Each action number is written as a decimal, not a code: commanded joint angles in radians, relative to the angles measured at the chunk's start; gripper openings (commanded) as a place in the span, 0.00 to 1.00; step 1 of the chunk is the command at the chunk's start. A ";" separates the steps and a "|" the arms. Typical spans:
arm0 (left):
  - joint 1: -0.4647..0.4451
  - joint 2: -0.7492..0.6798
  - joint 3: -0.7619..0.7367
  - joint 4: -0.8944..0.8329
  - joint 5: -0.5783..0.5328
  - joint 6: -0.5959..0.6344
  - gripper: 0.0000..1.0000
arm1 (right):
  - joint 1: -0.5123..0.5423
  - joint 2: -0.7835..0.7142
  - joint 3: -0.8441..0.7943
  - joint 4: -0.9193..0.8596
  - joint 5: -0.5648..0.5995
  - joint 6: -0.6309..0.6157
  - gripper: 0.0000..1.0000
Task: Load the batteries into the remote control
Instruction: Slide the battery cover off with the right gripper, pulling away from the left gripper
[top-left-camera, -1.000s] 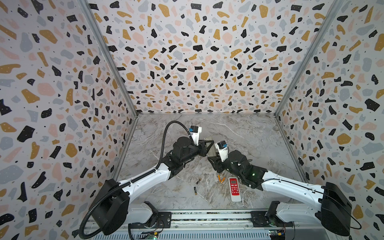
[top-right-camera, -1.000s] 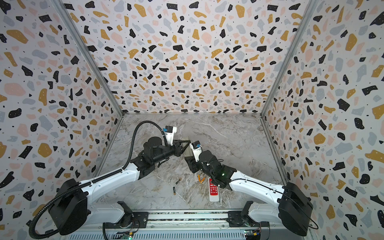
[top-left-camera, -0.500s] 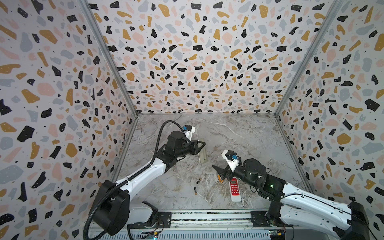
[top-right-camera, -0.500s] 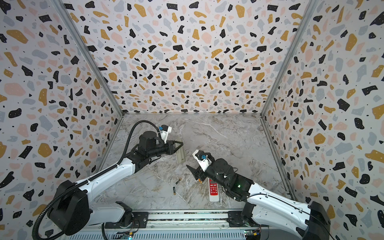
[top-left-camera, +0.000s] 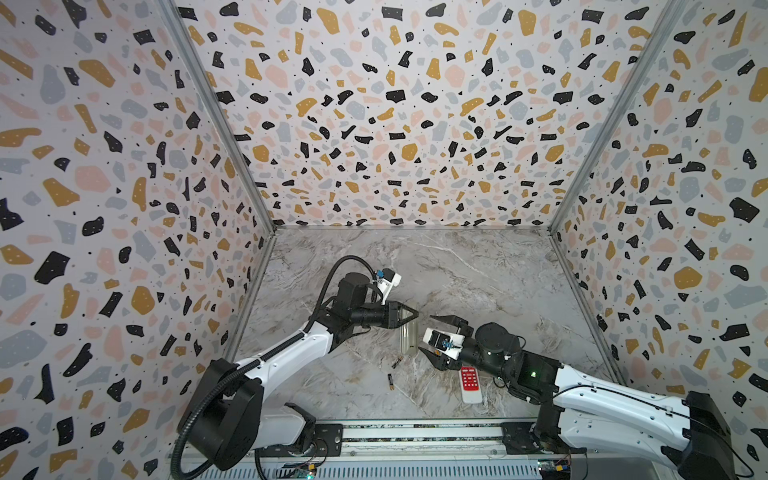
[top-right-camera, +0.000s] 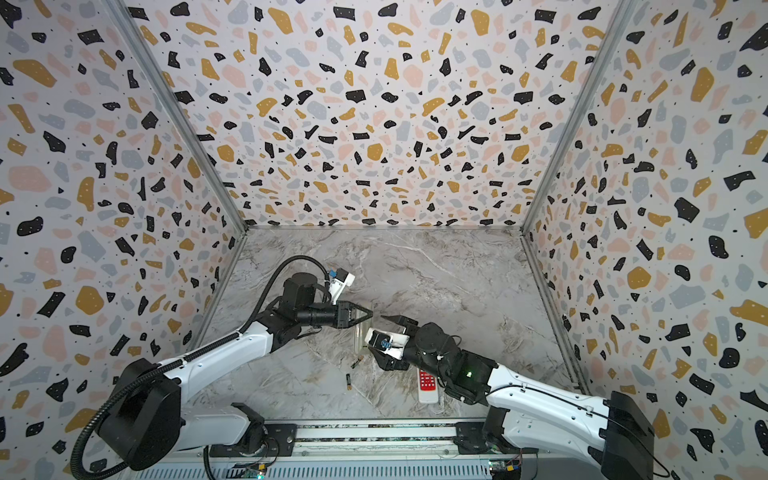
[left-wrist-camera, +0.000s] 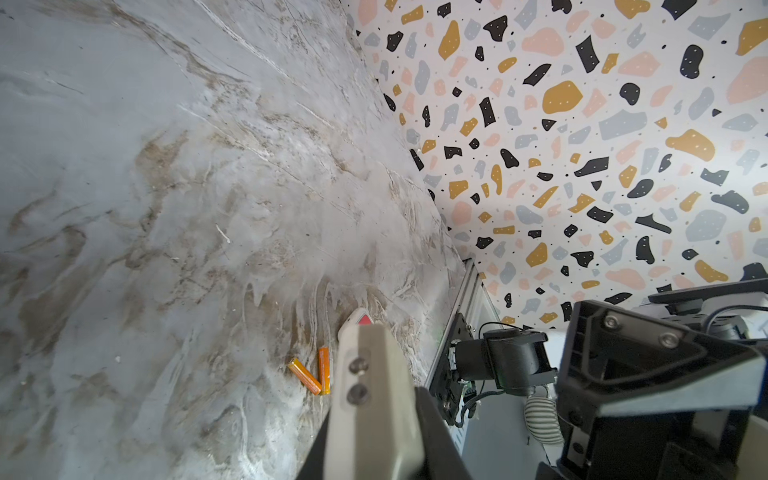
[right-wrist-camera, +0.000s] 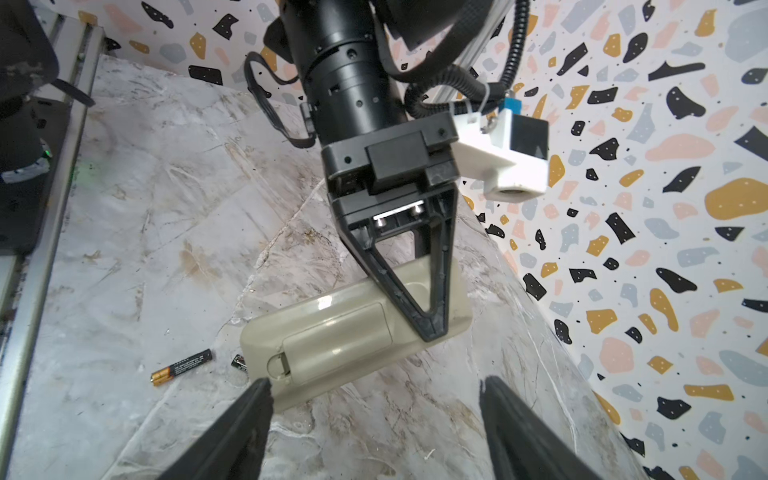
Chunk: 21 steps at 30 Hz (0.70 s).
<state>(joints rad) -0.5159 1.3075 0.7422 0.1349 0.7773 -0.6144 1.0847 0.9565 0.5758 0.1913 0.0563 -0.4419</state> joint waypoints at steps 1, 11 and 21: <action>0.002 -0.015 -0.012 0.041 0.058 -0.016 0.00 | 0.017 0.036 0.034 0.033 -0.004 -0.074 0.81; 0.002 0.002 -0.020 0.043 0.072 -0.025 0.00 | 0.026 0.133 0.065 0.081 0.028 -0.142 0.80; 0.001 0.018 -0.017 0.048 0.080 -0.031 0.00 | 0.034 0.157 0.064 0.101 0.071 -0.182 0.79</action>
<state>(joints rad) -0.5159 1.3220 0.7307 0.1360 0.8303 -0.6346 1.1126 1.1164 0.6071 0.2760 0.1066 -0.6033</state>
